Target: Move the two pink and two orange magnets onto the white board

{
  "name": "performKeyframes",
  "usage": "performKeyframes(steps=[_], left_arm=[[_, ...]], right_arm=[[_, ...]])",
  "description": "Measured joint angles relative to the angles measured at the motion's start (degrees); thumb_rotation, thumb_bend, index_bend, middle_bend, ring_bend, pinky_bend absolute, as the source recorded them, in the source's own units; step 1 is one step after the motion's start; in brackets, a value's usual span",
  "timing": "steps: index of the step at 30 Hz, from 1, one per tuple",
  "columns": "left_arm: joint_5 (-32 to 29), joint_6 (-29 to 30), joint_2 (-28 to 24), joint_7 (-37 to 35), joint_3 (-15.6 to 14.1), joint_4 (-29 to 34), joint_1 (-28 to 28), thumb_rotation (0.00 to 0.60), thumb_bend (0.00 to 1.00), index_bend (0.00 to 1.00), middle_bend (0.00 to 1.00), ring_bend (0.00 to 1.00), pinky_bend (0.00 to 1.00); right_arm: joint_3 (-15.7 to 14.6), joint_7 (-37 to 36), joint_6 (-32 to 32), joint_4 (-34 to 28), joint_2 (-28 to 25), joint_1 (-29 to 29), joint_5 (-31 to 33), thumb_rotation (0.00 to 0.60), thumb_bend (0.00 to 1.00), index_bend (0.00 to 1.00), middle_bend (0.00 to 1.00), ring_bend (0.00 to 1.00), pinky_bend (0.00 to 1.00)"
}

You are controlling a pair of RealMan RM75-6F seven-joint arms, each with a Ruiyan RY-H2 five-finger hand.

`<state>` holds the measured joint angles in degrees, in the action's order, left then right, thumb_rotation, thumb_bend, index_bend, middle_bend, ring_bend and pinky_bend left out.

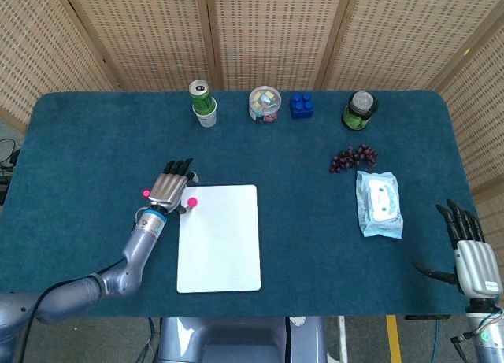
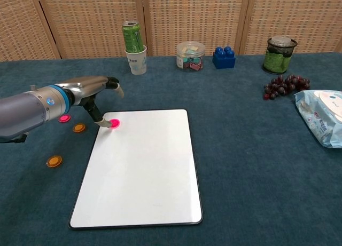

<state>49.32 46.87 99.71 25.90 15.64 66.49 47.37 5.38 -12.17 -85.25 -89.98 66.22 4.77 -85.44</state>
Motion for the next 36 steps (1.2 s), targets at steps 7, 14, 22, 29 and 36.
performKeyframes(steps=[7,14,22,29,36], left_arm=[[1.97,0.72,-2.96,-3.38,-0.29,1.93,-1.14,0.600,0.23,0.04,0.00,0.00,0.00],[2.26,1.38,-7.52,-6.03,-1.38,2.10,-3.92,0.600,0.27,0.28,0.00,0.00,0.00],[2.57,-1.15,-9.07,-12.10,-3.38,-4.07,-6.94,0.600,0.29,0.34,0.00,0.00,0.00],[8.37,-2.86,-7.91,-20.60,-5.14,-9.53,-8.49,0.600,0.29,0.34,0.00,0.00,0.00],[13.01,-3.65,-5.04,-25.77,-6.25,-14.30,-8.95,0.600,0.30,0.34,0.00,0.00,0.00]], right_arm=[[-0.03,0.18,-0.16,-0.12,-0.03,-0.08,-0.05,0.600,0.05,0.00,0.00,0.00,0.00],[-0.15,0.11,-0.03,-0.24,-0.16,-0.02,-0.22,0.600,0.05,0.00,0.00,0.00,0.00],[-0.26,0.20,0.16,-0.34,-0.27,0.01,-0.23,0.600,0.05,0.00,0.00,0.00,0.00],[-0.27,0.60,0.18,-0.50,-0.30,0.00,-0.15,0.600,0.05,0.00,0.00,0.00,0.00],[-0.29,0.52,0.24,-0.47,-0.32,0.01,-0.12,0.600,0.05,0.00,0.00,0.00,0.00]])
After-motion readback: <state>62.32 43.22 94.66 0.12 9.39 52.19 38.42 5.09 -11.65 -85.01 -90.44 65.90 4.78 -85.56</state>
